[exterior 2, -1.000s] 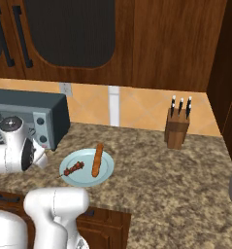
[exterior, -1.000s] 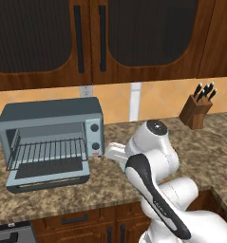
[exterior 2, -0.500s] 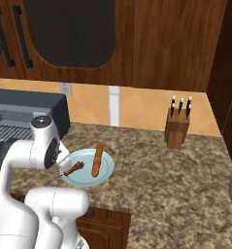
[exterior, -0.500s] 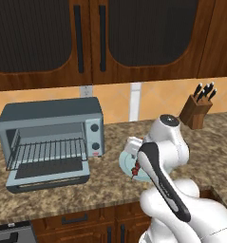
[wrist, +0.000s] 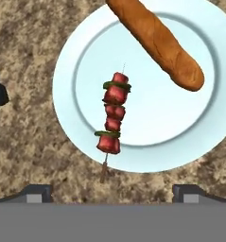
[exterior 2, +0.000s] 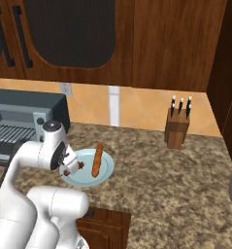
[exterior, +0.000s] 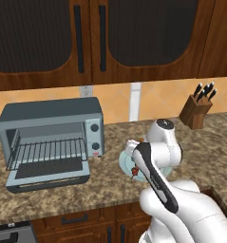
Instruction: Pick up the kebab skewer and baguette bread, and place them inside the toaster oven. Close the toaster oven door and start by setting the timer.
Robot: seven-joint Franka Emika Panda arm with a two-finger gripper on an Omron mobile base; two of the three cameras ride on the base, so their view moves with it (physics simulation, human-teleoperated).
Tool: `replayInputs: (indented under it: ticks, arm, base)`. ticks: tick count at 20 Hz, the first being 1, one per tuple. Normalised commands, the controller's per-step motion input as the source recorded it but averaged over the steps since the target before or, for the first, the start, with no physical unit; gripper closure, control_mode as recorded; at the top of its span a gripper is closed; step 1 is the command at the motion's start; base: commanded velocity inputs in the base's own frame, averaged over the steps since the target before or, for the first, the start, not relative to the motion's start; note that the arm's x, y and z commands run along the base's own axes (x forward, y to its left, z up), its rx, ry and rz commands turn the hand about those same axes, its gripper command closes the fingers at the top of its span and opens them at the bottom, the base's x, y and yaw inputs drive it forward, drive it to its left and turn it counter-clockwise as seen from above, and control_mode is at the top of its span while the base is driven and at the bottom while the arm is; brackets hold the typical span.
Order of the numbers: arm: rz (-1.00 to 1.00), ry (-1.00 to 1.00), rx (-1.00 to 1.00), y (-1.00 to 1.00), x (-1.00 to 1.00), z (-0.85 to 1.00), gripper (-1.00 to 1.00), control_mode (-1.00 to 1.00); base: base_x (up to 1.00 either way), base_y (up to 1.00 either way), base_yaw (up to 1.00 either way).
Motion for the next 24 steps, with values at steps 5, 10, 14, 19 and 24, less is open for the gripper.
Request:
replayInputs:
  ticks: [5, 10, 14, 19, 24]
  arm:
    - [0.0, 0.04, -0.07, 0.0, 0.32, -0.54, -1.0, -1.0]
    - [0.0, 0.03, -0.04, 0.0, 0.16, -0.71, -1.0, -1.0]
    - [0.0, 0.03, 0.0, -0.01, 0.0, -0.6, -1.0, -1.0]
    - [0.0, 0.05, 0.0, 0.0, 0.03, -0.62, -1.0, -1.0]
    - [0.0, 0.03, 0.0, -0.08, 0.01, -0.5, -1.0, -1.0]
  base:
    - [0.0, 0.0, 0.0]
    - [0.0, 0.0, 0.0]
    - [0.0, 0.0, 0.0]
    - [0.0, 0.0, 0.0]
    - [0.0, 0.0, 0.0]
